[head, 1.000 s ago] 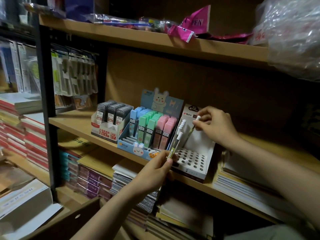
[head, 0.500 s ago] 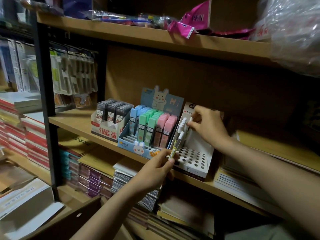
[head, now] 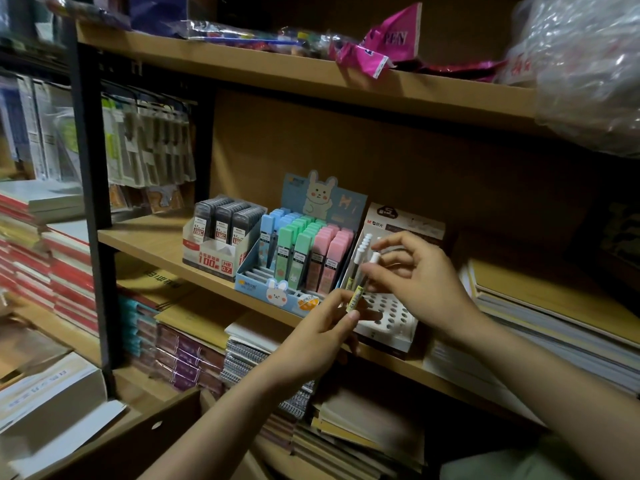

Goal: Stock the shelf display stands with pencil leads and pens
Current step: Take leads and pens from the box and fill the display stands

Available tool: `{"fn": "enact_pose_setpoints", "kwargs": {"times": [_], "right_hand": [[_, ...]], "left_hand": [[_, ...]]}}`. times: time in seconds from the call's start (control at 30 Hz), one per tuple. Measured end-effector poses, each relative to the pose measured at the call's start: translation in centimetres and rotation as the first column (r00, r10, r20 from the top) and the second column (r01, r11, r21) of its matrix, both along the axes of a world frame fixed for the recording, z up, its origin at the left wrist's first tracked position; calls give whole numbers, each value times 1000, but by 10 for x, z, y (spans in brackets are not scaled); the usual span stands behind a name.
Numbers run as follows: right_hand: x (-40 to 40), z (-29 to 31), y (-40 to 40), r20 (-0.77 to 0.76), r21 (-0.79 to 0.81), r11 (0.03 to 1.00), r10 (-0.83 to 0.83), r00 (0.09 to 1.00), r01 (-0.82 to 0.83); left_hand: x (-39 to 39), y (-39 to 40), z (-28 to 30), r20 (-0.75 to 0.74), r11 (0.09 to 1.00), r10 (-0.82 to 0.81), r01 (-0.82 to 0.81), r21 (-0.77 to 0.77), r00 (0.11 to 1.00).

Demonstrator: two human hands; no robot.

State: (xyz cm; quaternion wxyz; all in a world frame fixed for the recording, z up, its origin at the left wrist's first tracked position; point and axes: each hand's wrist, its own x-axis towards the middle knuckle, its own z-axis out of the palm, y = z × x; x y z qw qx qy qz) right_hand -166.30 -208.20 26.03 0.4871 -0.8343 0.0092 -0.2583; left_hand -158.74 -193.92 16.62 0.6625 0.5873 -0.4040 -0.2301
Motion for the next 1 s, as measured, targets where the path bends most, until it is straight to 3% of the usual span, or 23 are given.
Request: {"fn": "enact_pose_setpoints", "kwargs": {"times": [0.07,0.13,0.17,0.23,0.27,0.3,0.4,0.5,0.77,1.0], "right_hand": [[-3,0,0,22,16,1000,4,1000,-5],[-5,7,-8,56,-16,998,-54,997,55],[-5,13,-15,95,-52,993,-104,990,110],[-5,26,-30,212,-173,953,-211,954,249],[-4,30,-35,265,-245,918,-247,932,313],[-3,31,-38,302,-304,885,-262,917,353],[6,22,-39,320,-407,841,-235,918,357],[15,11,-37,311,-457,822,-210,927,340],[22,5,-41,271,-389,870,-208,940,304],[35,15,-44,245,-406,848,-258,934,341]], "left_hand": [[-3,-1,1,44,1000,28,-28,-2,999],[-3,0,-1,247,984,158,-173,37,956],[-1,1,-4,424,951,241,-299,76,873],[1,5,-10,745,838,287,-534,110,603],[1,6,-13,820,800,258,-588,115,511],[1,6,-15,852,787,222,-603,130,473],[0,2,-24,871,789,152,-588,177,467],[0,-1,-31,921,772,130,-621,138,367],[2,-2,-39,958,771,154,-636,36,242],[4,-2,-40,968,771,134,-636,33,213]]}}
